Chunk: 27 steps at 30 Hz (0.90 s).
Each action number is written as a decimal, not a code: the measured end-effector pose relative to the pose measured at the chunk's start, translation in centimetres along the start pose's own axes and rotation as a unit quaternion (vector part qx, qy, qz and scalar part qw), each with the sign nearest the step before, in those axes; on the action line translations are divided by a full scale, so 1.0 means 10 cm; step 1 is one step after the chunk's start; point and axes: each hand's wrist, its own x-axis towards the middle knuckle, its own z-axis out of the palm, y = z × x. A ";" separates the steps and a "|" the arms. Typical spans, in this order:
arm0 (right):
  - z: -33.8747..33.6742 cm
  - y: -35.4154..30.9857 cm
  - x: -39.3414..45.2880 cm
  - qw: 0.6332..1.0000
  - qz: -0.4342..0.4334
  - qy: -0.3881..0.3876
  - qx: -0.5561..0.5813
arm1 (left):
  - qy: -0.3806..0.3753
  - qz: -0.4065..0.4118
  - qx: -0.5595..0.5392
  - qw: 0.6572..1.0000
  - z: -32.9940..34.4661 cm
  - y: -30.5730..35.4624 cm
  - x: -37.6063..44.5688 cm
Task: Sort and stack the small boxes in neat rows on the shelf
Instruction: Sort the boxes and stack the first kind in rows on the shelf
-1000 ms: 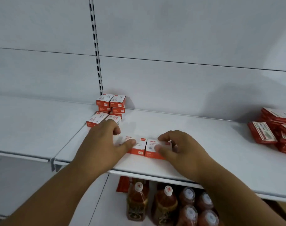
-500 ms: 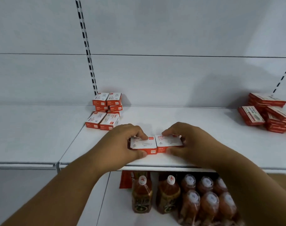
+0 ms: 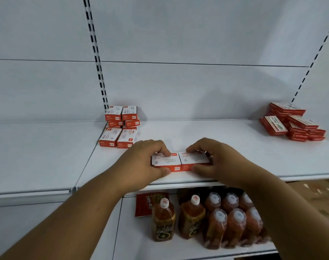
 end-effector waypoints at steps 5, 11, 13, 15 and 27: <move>0.00 -0.03 0.00 1.000 0.019 -0.007 0.009 | 0.000 0.011 0.007 1.000 0.00 0.00 0.00; -0.10 -0.10 0.08 0.999 0.028 -0.029 0.028 | -0.003 0.023 -0.002 1.000 -0.04 0.02 -0.01; -0.12 -0.15 0.13 0.999 0.026 -0.017 0.035 | 0.019 0.010 -0.021 1.000 -0.10 0.00 -0.01; -0.11 -0.22 0.20 0.999 0.026 -0.007 0.029 | 0.049 0.003 -0.017 0.999 -0.19 -0.06 0.00; 0.23 -0.84 1.18 0.988 -0.033 -0.128 -0.083 | 0.183 -0.160 0.191 0.951 -0.55 -0.71 0.24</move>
